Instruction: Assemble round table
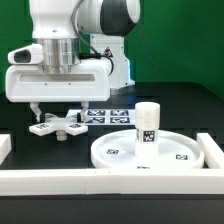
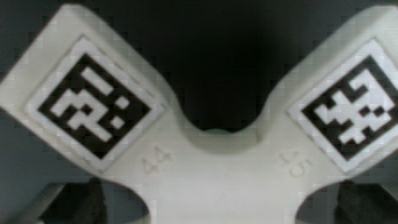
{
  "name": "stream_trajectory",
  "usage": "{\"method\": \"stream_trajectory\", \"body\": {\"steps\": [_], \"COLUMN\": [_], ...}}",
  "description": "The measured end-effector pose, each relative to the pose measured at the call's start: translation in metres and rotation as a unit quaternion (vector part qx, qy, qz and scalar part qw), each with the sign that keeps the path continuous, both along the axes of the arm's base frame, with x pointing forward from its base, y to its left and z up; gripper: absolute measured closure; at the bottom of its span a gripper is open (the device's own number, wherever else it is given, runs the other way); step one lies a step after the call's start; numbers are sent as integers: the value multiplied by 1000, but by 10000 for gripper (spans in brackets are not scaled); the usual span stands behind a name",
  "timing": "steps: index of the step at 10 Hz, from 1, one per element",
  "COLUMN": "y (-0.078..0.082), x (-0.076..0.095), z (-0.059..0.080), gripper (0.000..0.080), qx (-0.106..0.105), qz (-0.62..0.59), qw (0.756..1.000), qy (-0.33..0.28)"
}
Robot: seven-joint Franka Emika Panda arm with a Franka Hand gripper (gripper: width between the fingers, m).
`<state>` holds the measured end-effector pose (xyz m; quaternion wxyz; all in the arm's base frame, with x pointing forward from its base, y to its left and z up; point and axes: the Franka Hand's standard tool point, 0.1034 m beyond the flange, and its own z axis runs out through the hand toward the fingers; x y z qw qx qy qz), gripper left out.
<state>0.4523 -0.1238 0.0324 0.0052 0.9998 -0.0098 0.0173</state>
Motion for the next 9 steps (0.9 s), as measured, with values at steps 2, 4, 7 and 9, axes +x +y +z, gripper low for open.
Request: {"method": "stream_trajectory", "body": {"steps": [2,4,7,9], "y": [-3,-4,-4,-4], "x": [-1,-1,-1,-1], "z": [0,0,0,0], "gripper": [151,273,367,367], "qx": [0,0,-1,0], "qz": [-2,-3,-3,-4], "qw": [1000,1000,1000,1000], "qy": [0,0,0,0]}}
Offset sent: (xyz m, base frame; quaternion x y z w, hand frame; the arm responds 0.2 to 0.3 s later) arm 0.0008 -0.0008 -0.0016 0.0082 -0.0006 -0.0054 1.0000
